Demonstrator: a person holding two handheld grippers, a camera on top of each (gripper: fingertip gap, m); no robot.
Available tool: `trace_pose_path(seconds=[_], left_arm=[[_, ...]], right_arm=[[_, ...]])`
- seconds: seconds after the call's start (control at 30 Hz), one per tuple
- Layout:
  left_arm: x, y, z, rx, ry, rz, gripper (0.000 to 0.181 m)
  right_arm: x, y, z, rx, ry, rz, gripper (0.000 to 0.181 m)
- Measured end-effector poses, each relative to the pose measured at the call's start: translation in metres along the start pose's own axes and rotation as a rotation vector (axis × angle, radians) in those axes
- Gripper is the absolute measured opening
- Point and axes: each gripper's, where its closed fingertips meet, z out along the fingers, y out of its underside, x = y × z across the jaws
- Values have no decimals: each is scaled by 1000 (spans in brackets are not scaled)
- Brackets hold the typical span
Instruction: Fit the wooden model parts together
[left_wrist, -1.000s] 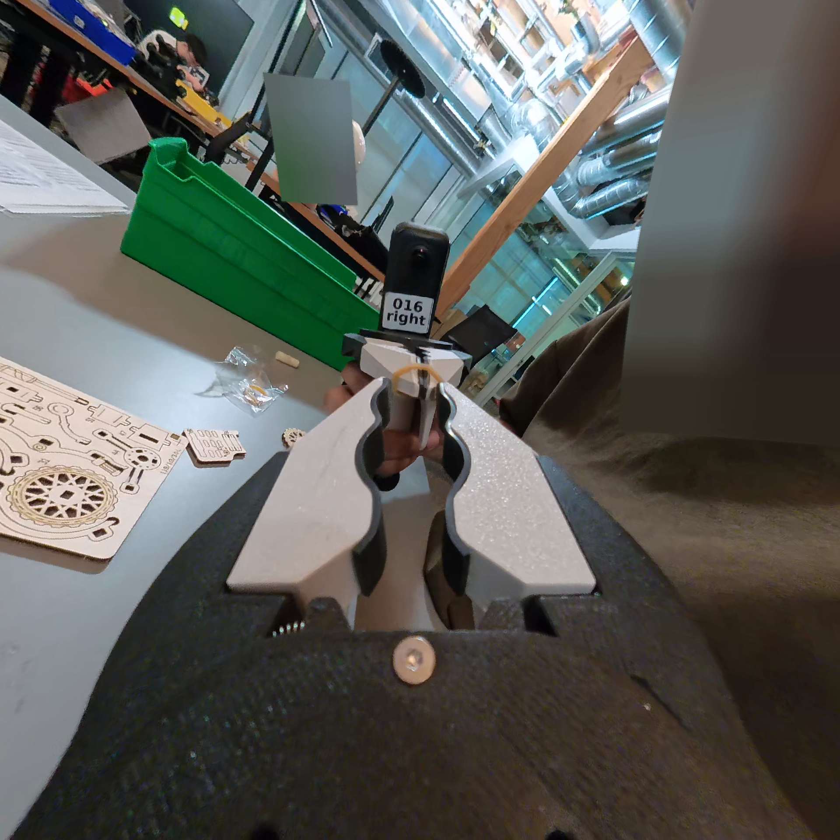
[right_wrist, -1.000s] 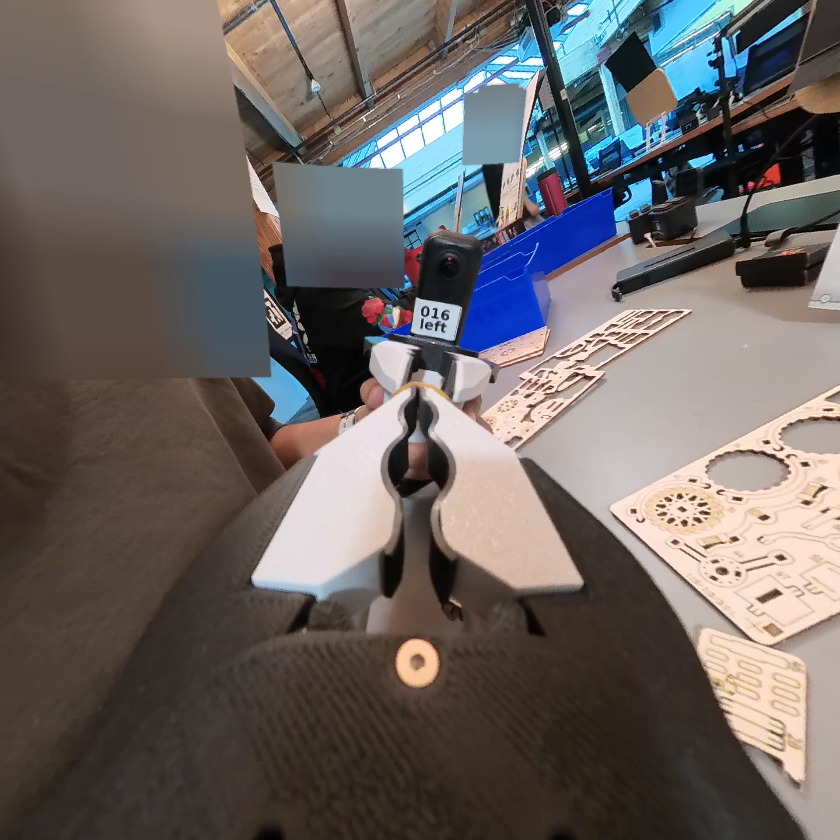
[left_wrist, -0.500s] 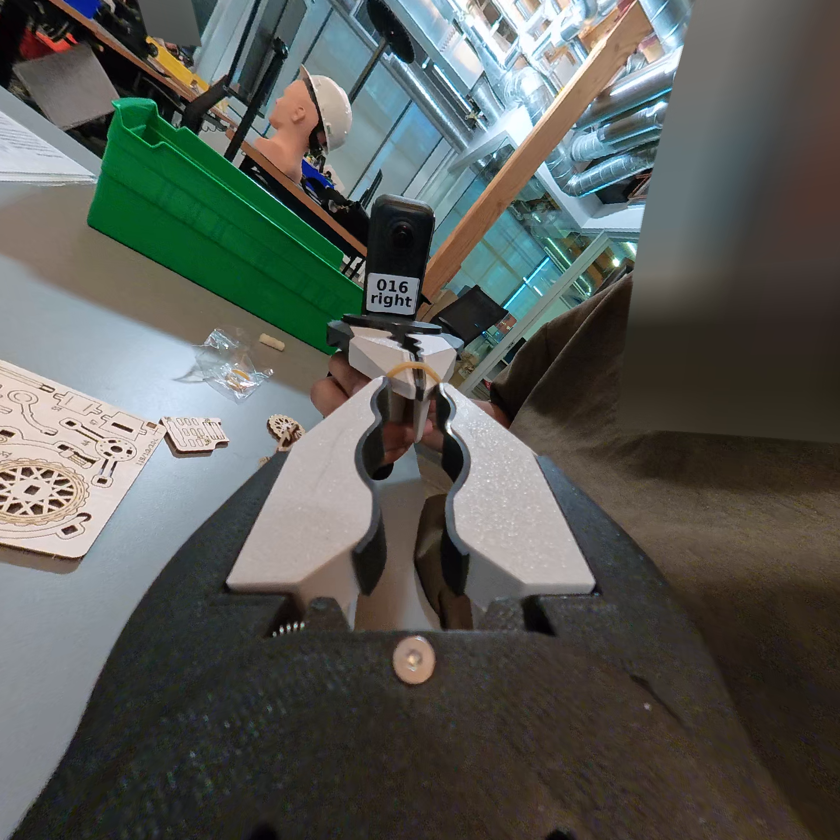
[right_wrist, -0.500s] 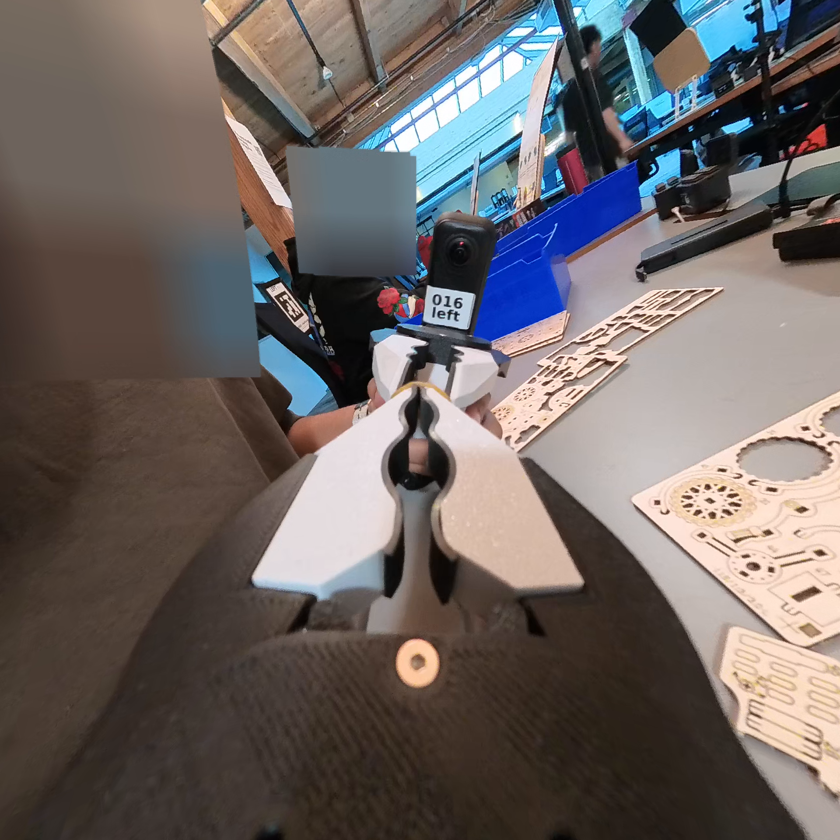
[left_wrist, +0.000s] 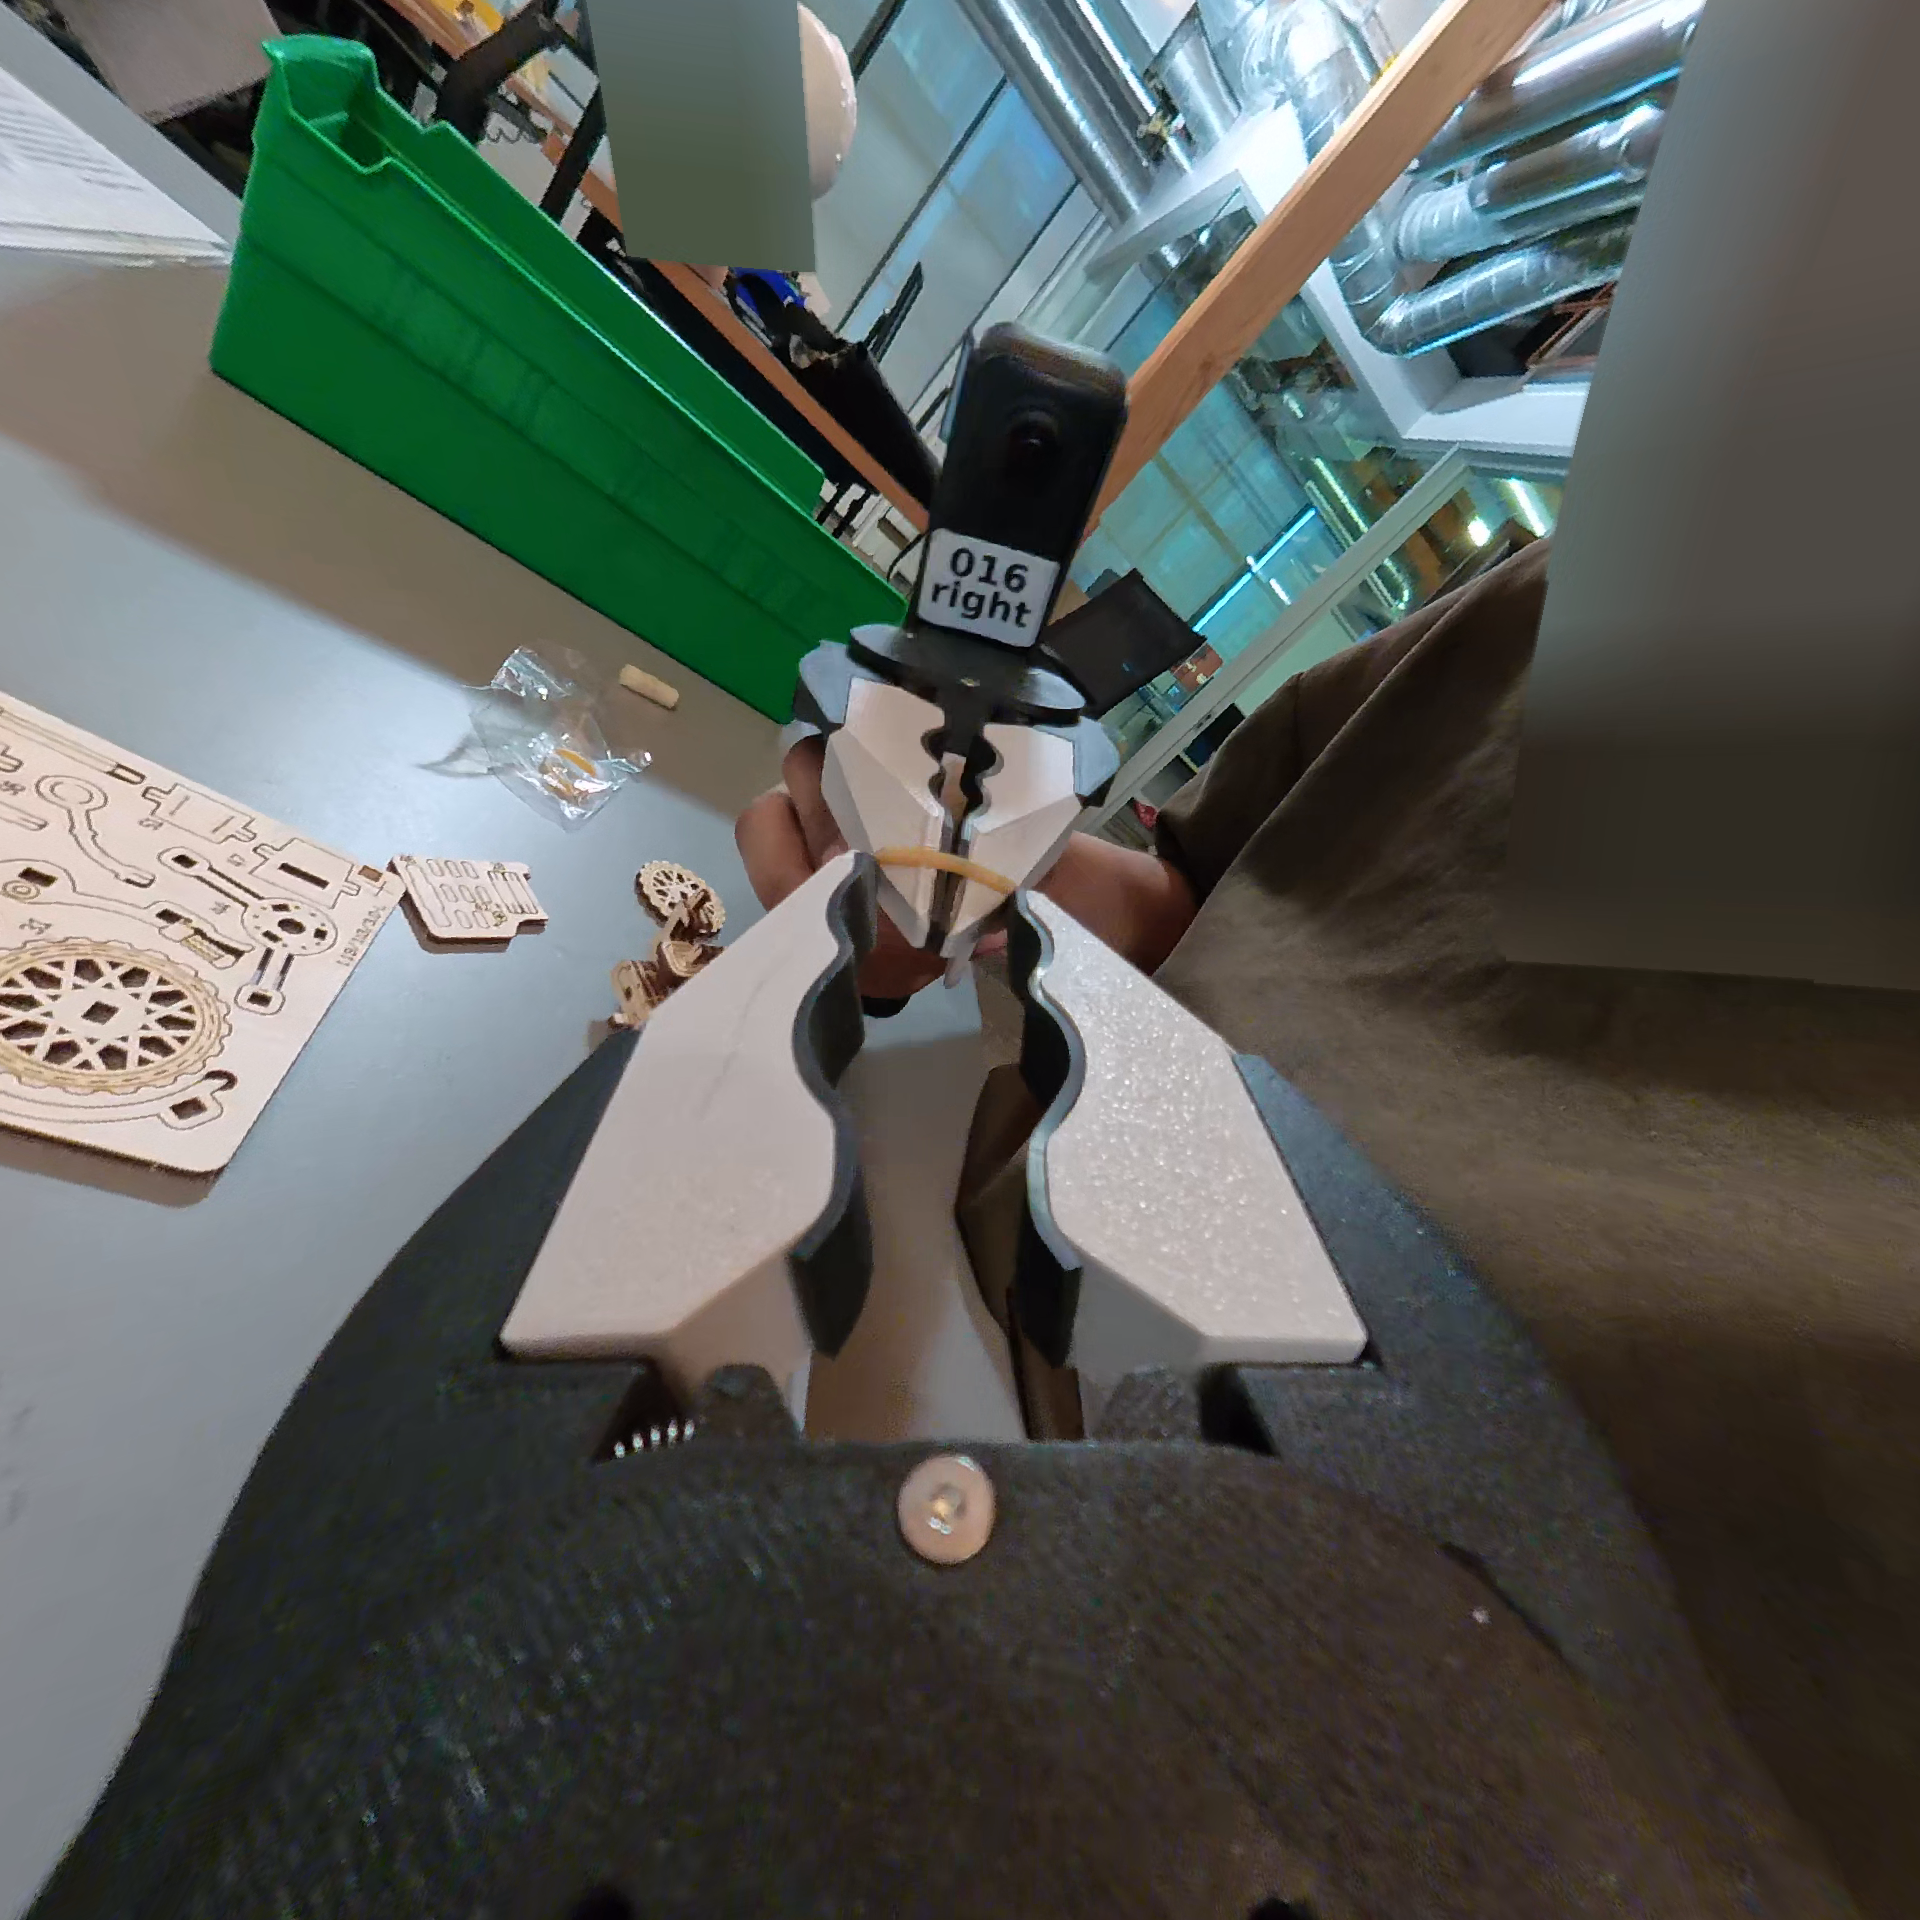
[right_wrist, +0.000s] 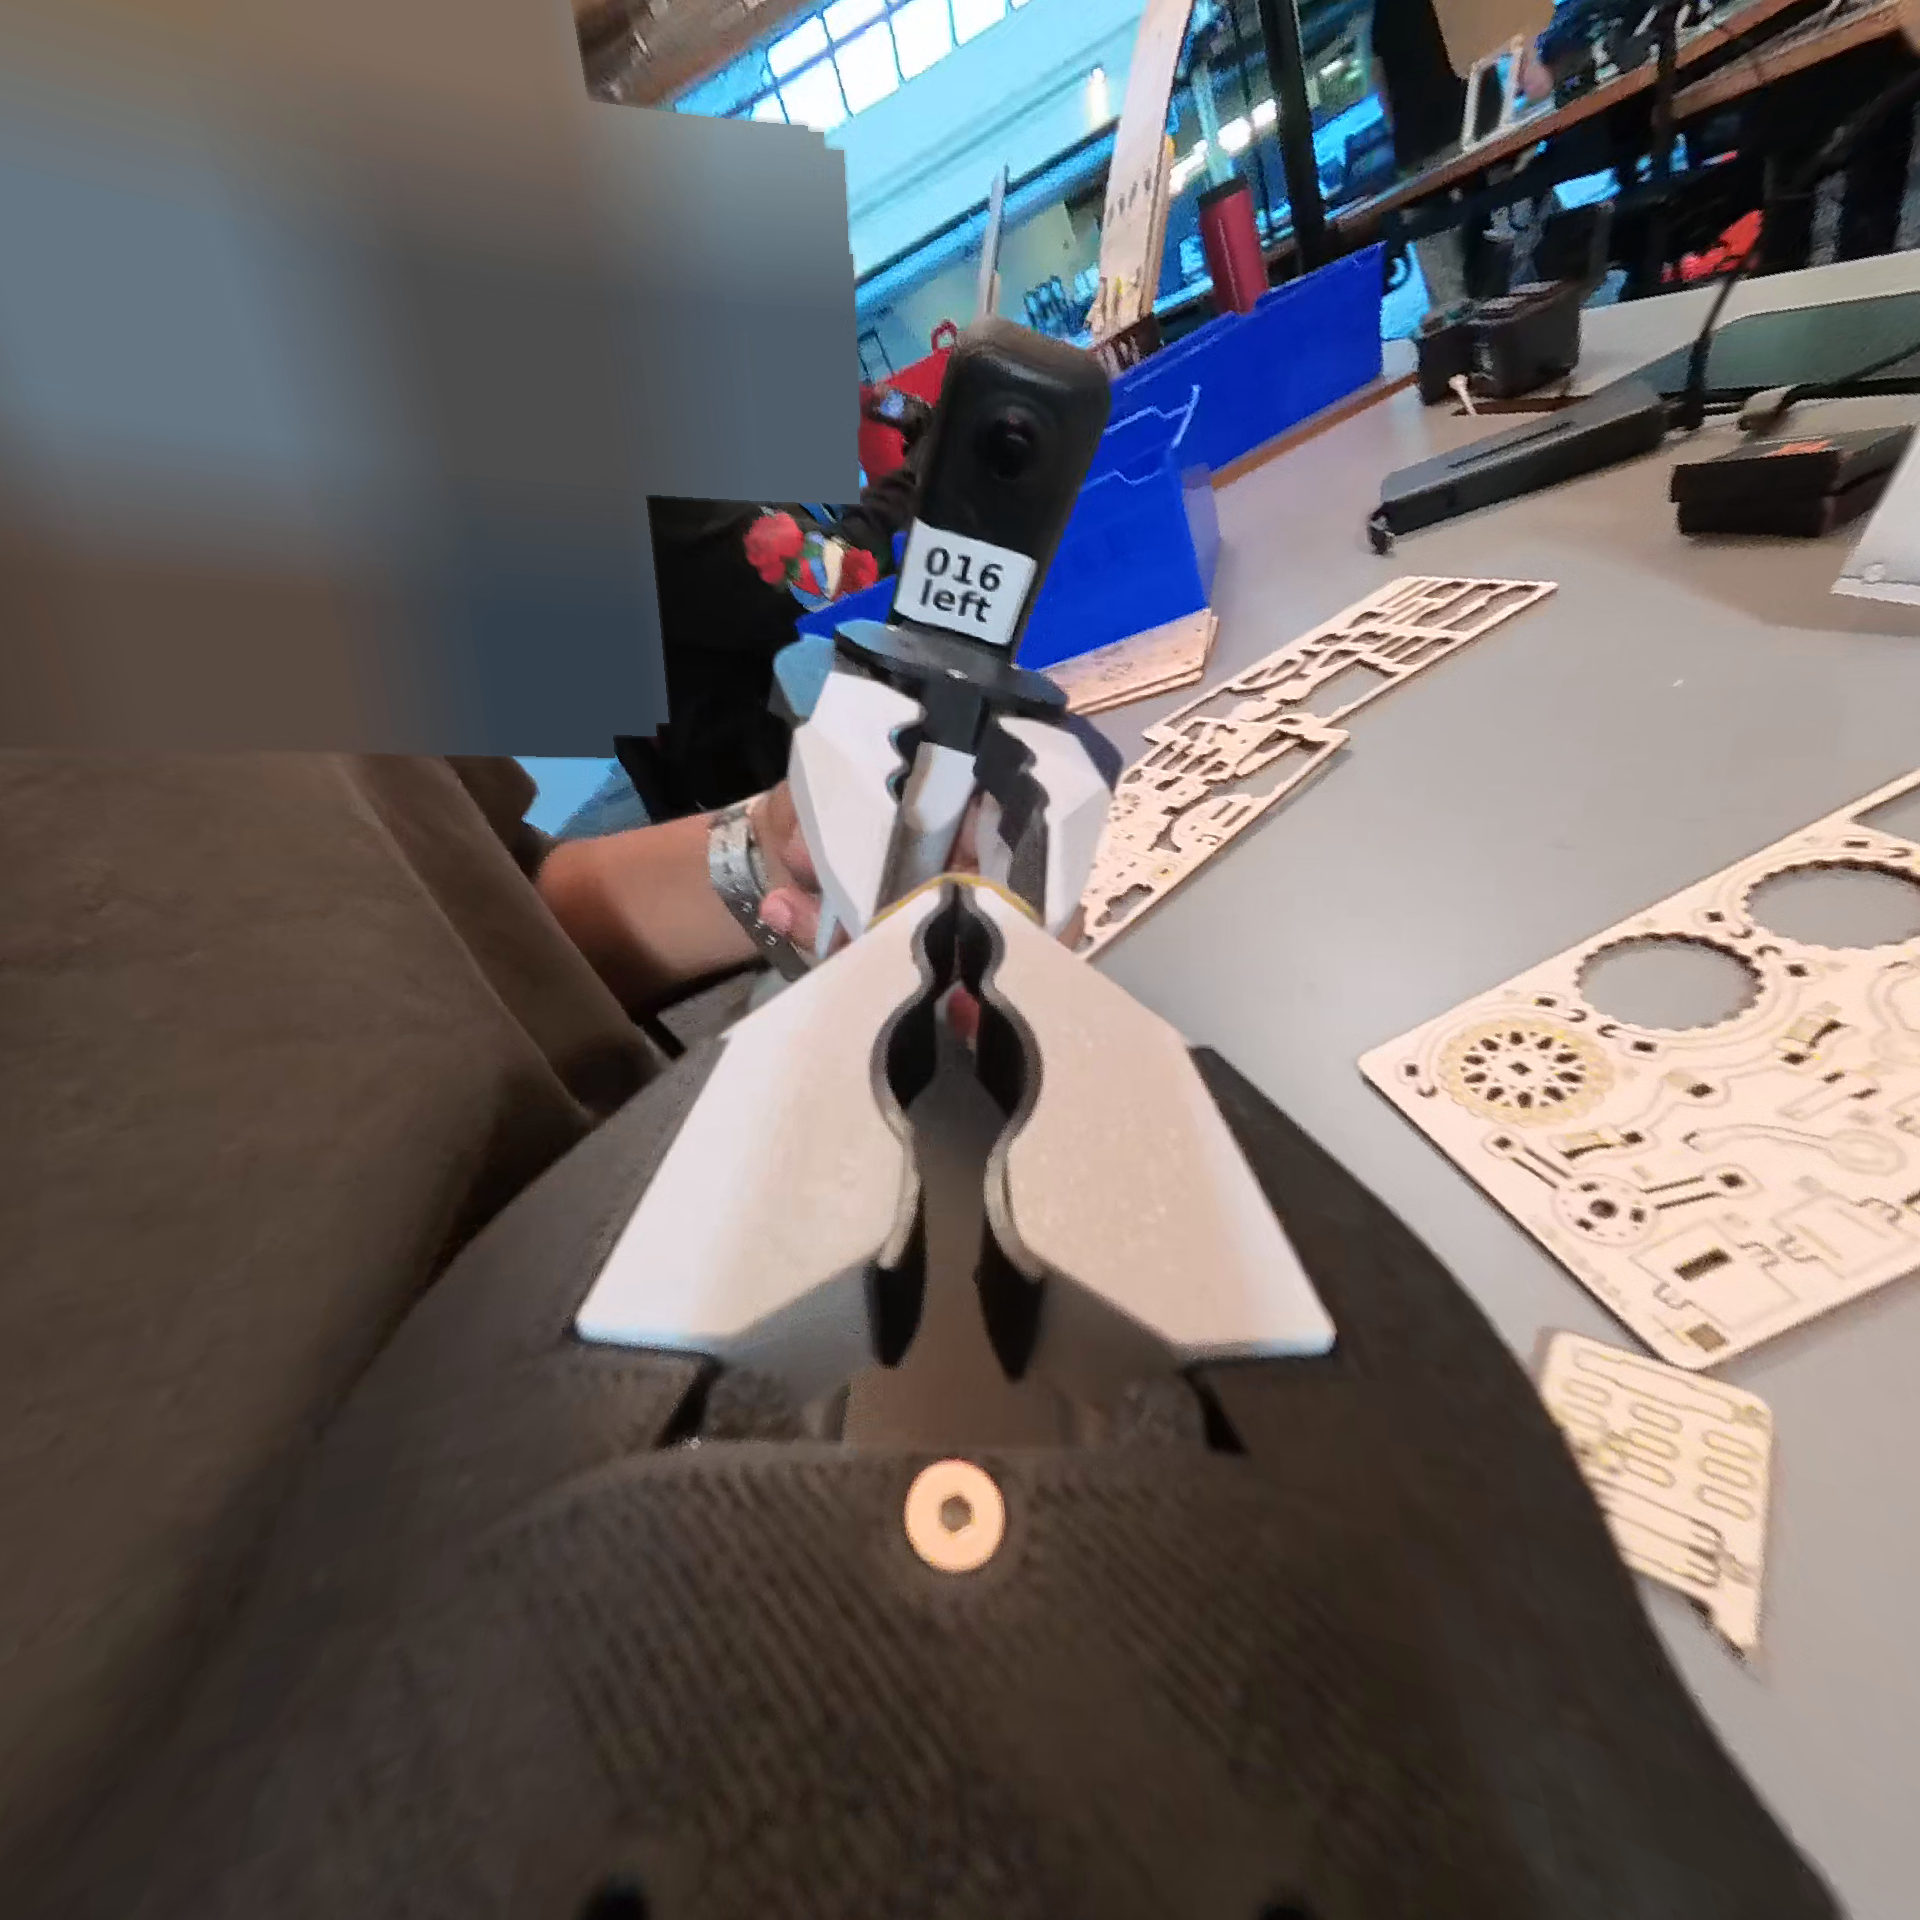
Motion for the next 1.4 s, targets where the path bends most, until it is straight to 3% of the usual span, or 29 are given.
trace_pose_path(seconds=[0.3, 0.37, 0.4, 0.43, 0.53, 0.6, 0.7, 0.9, 1.07, 1.17, 1.27, 1.4], left_arm=[[-1, 0, 2, -2, -6, 6, 28], [13, 5, 16, -24, 65, -1, 0], [17, 27, 22, -152, 78, 53, 0], [15, 29, 21, -178, 49, 63, 0], [17, 4, 10, -71, 31, 64, 2], [10, 4, 11, -63, -18, 90, 7], [12, 1, 14, -27, 19, 52, 7], [-7, -24, -5, 124, -66, 14, 25], [-15, -31, -22, 85, -233, 15, 33], [-19, -7, -46, -56, -493, 62, 32], [-10, 34, -74, -162, -719, 76, 25], [3, 93, -86, -330, -889, 29, 26]], right_arm=[[2, 8, 3, -74, 50, -60, 0], [-10, 47, 20, -280, 9, -141, 0], [-7, 60, 25, -336, 62, -261, 0], [-3, 60, 26, -342, 111, -334, 0], [-1, 30, 23, -219, 138, -272, 0], [4, 27, 19, -216, 170, -294, 0], [6, 27, 20, -196, 177, -273, 0], [15, 11, 11, -103, 211, -241, 0], [11, 0, 4, -56, 196, -235, 0], [5, -6, 0, -31, 200, -244, 0], [2, -5, -10, -31, 242, -267, 0], [-1, 7, -16, -29, 246, -233, 0]])
